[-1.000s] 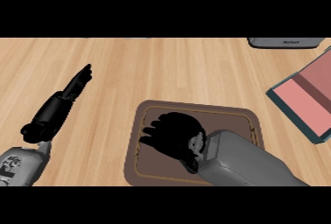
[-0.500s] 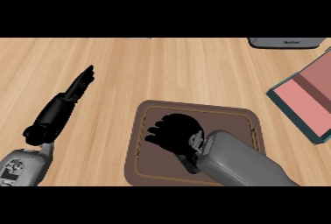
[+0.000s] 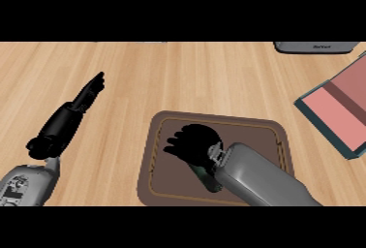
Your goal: Pick the eggplant from the tray and place it in the cardboard box
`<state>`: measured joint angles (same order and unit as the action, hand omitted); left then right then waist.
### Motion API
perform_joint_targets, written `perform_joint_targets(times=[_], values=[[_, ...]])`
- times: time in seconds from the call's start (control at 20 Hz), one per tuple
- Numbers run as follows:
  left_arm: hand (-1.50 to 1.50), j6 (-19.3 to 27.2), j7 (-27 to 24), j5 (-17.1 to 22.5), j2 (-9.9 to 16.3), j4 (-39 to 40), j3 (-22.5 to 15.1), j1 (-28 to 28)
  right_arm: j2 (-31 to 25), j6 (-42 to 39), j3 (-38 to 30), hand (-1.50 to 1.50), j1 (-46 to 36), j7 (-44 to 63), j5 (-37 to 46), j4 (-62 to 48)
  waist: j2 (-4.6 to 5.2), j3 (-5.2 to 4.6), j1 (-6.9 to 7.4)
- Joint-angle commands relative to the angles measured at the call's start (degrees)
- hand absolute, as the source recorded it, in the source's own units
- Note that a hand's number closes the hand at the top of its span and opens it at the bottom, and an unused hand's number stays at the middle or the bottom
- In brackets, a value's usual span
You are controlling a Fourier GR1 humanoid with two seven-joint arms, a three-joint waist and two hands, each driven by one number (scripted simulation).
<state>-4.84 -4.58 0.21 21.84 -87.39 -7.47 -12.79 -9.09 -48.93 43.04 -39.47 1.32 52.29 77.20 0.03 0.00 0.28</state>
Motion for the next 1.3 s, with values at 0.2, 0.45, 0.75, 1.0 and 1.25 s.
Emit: perform_joint_targets(times=[0.2, 0.45, 0.75, 1.0, 1.25], values=[[0.0, -1.2, -1.1, -2.9, -2.9, 0.2, 1.2, 2.4, 2.3, 3.9, 0.2, -1.5, 3.2, -4.5, 7.0, -5.3, 0.01, -0.01, -0.05], [0.0, -3.5, 0.6, -2.2, -1.3, -1.5, 3.7, 0.4, -0.4, 9.2, 1.3, 1.5, 3.7, -13.4, 8.5, -7.3, 0.05, 0.01, 0.19], [0.0, -3.3, 1.6, -3.0, -2.7, -4.9, 3.2, 2.9, 2.2, 20.9, 1.2, 1.5, 4.3, -18.5, 12.3, -12.1, 0.05, 0.02, 0.48], [0.0, -4.0, 0.0, -4.1, -4.1, 0.5, 4.5, -0.3, 2.1, 22.3, 0.2, 1.5, 6.0, -21.2, 15.0, -7.7, 0.01, 0.0, -0.11], [0.0, -3.6, 0.9, -3.2, -2.2, -0.5, 6.0, 0.1, 2.3, 29.5, -23.3, 1.5, 6.9, -0.9, 9.7, -10.5, 0.07, 0.14, -1.69]])
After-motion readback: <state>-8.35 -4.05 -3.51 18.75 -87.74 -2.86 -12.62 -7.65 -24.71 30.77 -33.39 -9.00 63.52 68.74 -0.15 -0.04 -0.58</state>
